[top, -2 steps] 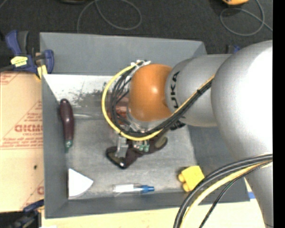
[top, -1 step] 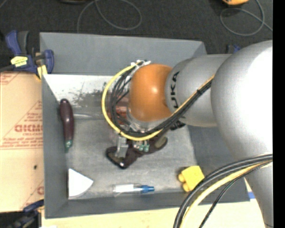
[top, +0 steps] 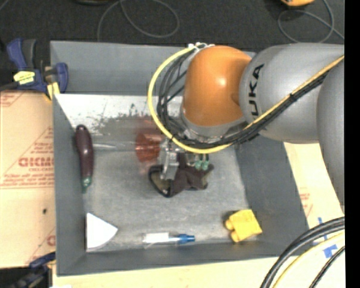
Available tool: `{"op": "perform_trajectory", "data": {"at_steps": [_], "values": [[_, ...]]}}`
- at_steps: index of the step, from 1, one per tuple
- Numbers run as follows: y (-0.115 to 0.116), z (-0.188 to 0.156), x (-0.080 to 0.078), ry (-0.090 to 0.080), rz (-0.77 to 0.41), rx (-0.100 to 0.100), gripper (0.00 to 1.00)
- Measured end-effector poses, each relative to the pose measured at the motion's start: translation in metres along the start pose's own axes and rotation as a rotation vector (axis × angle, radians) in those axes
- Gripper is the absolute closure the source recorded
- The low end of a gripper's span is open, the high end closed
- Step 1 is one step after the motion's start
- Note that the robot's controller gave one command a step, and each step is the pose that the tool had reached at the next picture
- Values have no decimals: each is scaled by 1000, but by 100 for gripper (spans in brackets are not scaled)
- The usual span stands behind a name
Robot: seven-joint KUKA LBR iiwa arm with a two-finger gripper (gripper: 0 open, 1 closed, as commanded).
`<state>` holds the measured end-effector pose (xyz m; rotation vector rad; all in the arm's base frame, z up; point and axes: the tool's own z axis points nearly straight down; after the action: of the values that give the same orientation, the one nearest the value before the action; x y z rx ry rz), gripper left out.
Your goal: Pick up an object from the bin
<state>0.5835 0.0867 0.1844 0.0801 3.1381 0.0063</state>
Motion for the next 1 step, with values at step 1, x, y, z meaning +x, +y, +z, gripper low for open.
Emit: {"op": "perform_trajectory", "data": {"at_steps": [1], "values": [[0, 0, 0, 0, 1, 0, 100]]}}
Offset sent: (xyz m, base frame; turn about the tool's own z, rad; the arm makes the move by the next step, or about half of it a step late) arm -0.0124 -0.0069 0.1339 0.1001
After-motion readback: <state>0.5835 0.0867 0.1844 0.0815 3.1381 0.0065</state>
